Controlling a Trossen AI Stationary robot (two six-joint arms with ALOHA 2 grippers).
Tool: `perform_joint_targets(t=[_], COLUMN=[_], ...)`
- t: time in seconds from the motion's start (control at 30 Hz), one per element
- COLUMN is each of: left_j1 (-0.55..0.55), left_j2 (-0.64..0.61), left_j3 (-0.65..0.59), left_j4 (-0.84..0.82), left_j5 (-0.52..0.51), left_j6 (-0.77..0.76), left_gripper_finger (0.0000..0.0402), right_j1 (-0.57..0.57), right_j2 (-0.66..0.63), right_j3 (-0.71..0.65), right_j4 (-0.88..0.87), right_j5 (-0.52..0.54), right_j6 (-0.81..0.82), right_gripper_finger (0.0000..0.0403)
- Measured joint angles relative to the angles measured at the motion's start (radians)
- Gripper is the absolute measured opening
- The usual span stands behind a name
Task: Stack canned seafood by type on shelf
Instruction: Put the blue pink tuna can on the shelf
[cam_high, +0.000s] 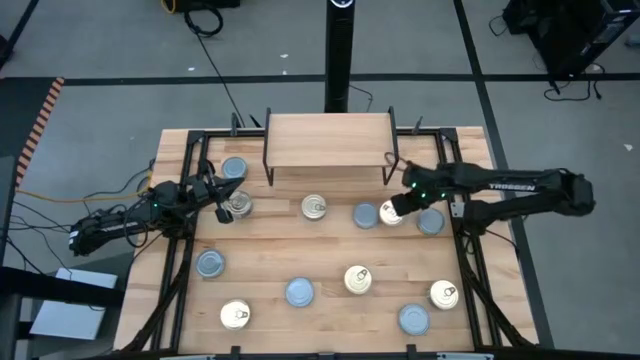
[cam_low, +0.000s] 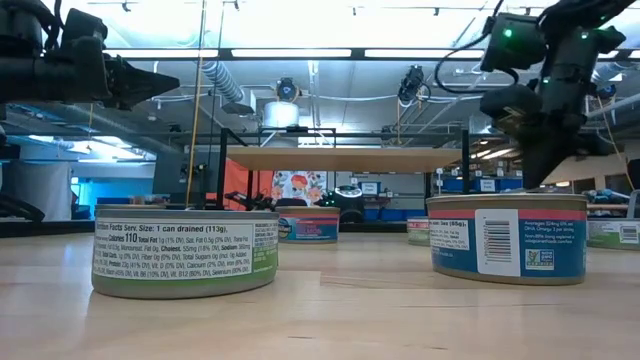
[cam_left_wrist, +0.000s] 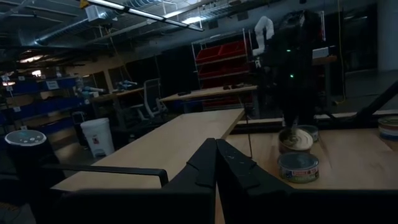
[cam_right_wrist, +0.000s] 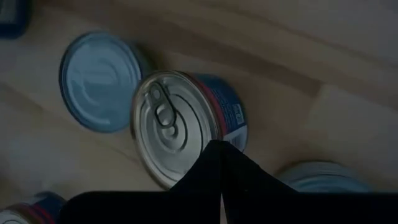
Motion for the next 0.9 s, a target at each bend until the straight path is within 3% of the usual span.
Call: perform_joint_targets(t=[0.23, 0.43, 0.73, 0.9], left_j1=[0.000, 0.000, 0.000, 0.000], left_j2=[0.000, 0.000, 0.000, 0.000], left_j3=[0.000, 0.000, 0.000, 0.000], left_j4=[0.000, 0.000, 0.000, -0.004], left_j5=[-0.001, -0.001, -0.005, -0.005], left_j6=[-0.002, -0.002, -0.002, -0.002], left_gripper_finger=[0.0008, 0.0008, 0.0008, 0.0008], right_j1=[0.171, 0.259, 0.266, 0.223], right_j2=[0.115, 0.193, 0.213, 0.252], right_j3=[0.000, 0.006, 0.097, 0.105], right_j4=[0.063, 0.121, 0.117, 0.102], right_j5=[0.058, 0.079, 0.162, 0.160], right_j6=[0.113, 0.110, 0.019, -0.019], right_gripper_finger=[0.0005, 0.0024, 0.0124, 0.0143])
